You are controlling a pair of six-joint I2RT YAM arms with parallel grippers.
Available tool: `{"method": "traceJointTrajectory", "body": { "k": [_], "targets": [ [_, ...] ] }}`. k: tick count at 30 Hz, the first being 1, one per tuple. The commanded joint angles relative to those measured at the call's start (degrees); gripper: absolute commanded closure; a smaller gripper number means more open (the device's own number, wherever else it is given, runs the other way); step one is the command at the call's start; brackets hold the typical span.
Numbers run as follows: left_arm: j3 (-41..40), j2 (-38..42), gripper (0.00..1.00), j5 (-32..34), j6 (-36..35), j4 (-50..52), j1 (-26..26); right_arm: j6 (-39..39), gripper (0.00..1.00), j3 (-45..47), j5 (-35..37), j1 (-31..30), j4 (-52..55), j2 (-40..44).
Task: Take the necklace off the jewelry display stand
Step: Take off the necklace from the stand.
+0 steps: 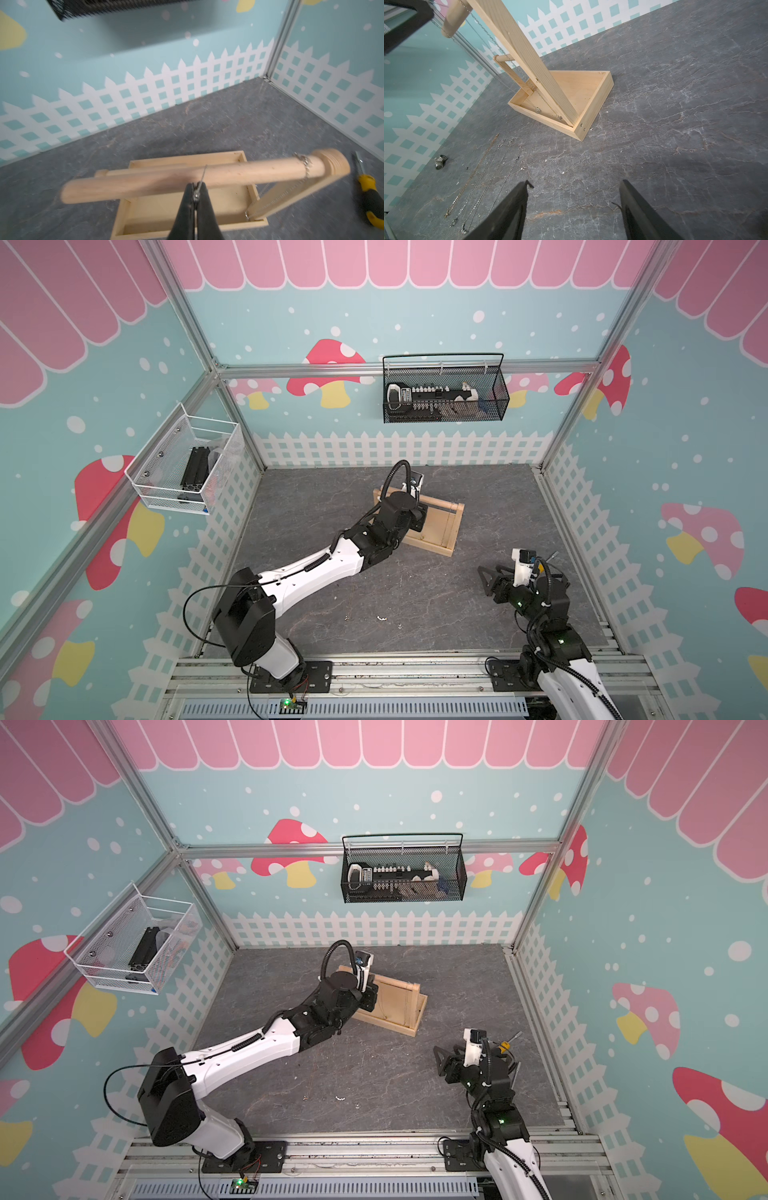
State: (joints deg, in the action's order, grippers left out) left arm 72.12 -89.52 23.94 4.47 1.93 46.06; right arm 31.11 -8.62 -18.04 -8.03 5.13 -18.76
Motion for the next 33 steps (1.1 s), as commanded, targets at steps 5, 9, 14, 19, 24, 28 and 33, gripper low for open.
{"method": "traceJointTrajectory", "body": {
  "k": [5,9,14,19,24,28,33],
  "targets": [
    [2.3,1.7,1.00,9.8,-1.9,8.4,-7.8,0.4,0.29,0.5,-0.6,-0.4,-0.9,0.1],
    [3.1,2.0,1.00,10.4,-0.5,10.6,-11.5,0.3,0.29,0.5,-0.5,-0.5,-0.7,0.4],
    [2.8,5.2,1.00,5.9,2.6,13.4,-11.9,0.3,0.29,0.5,-0.4,-0.5,-0.5,0.6],
    [-0.7,11.1,1.00,-3.3,5.7,15.5,-10.3,0.2,0.29,0.4,-0.3,-0.5,-0.3,0.6],
    [-4.4,17.5,1.00,-10.8,9.2,18.8,-5.0,0.2,0.29,0.4,-0.2,-0.5,-0.4,0.6],
    [-6.5,21.4,1.00,-17.4,11.1,19.2,0.3,0.1,0.29,0.3,-0.4,-0.5,-0.4,0.5],
    [-9.1,24.7,1.00,-24.6,13.3,17.7,5.9,0.1,0.29,0.3,-0.4,-0.5,-0.2,0.7]
  ]
}}
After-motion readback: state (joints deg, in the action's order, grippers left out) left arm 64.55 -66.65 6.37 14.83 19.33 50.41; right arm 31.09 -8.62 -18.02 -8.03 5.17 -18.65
